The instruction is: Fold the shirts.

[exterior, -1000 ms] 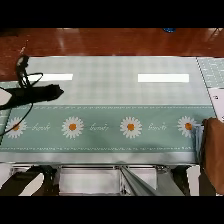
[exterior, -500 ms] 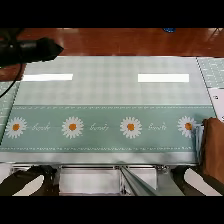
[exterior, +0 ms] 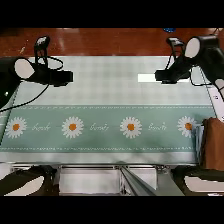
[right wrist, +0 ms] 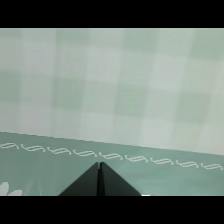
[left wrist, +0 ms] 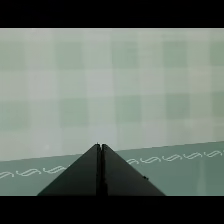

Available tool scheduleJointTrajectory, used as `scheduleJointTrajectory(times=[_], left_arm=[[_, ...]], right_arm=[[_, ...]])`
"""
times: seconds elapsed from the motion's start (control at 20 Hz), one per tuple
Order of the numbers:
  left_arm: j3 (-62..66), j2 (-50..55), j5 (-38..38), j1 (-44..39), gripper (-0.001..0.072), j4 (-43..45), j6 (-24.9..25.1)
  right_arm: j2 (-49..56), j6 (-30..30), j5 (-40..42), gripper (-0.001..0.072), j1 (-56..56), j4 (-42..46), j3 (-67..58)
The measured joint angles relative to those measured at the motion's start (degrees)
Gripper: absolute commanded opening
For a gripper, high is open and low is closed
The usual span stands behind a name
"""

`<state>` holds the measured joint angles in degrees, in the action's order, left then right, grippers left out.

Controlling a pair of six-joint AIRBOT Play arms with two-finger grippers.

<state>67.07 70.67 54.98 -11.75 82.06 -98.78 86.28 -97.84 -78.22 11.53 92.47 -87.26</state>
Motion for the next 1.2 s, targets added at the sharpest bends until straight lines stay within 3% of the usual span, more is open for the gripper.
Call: scheduleJointTrajectory(times=[1.2], left_arm=[[-0.7,1.1,0.5,0.9,0.002,0.6,-0.8]], right_arm=[[1.0,-1.5,-2.5,0.0022,1.7,3.0,0.2]])
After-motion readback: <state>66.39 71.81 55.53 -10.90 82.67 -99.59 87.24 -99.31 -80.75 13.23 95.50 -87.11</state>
